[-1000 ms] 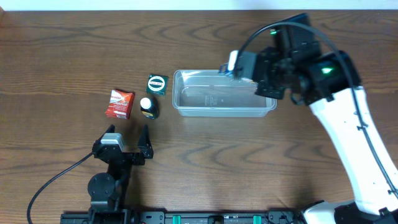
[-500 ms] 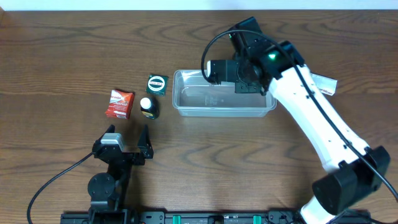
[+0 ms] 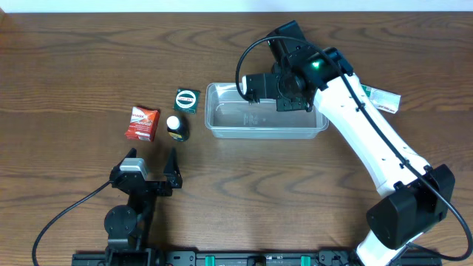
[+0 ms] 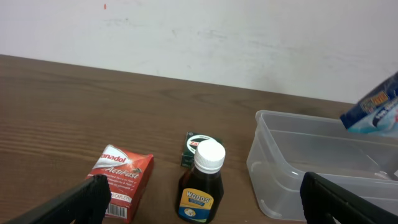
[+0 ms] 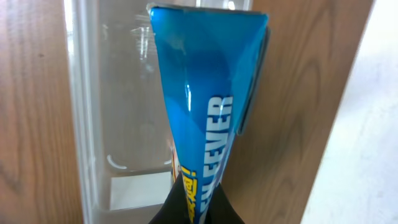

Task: Pack container
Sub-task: 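Lower the blue box upright into the container and release it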

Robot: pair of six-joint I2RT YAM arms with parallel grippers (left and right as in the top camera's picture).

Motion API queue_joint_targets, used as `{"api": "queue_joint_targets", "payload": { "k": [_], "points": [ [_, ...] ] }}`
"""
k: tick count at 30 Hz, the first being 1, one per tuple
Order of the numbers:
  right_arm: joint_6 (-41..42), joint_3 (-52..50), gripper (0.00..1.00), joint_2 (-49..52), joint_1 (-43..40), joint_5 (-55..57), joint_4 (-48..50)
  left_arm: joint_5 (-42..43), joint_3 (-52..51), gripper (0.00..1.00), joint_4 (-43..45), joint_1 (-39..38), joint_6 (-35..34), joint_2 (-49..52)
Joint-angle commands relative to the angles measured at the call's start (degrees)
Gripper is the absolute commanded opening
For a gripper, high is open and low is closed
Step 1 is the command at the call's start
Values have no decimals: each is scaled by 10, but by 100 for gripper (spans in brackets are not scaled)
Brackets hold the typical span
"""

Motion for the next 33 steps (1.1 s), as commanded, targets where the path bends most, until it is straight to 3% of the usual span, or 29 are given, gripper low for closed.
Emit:
{"api": "queue_joint_targets", "payload": {
  "k": [1,21,33],
  "points": [
    [-15,-6,1,0,3,-25,-2,2,-10,98,-19,3,12,-4],
    [-33,-148,1,0,-48,-71,127,2,-10,98,-19,3,12,-4],
    [-45,-173,1,0,-49,-80,169,2,-10,98,-19,3,12,-4]
  ]
}}
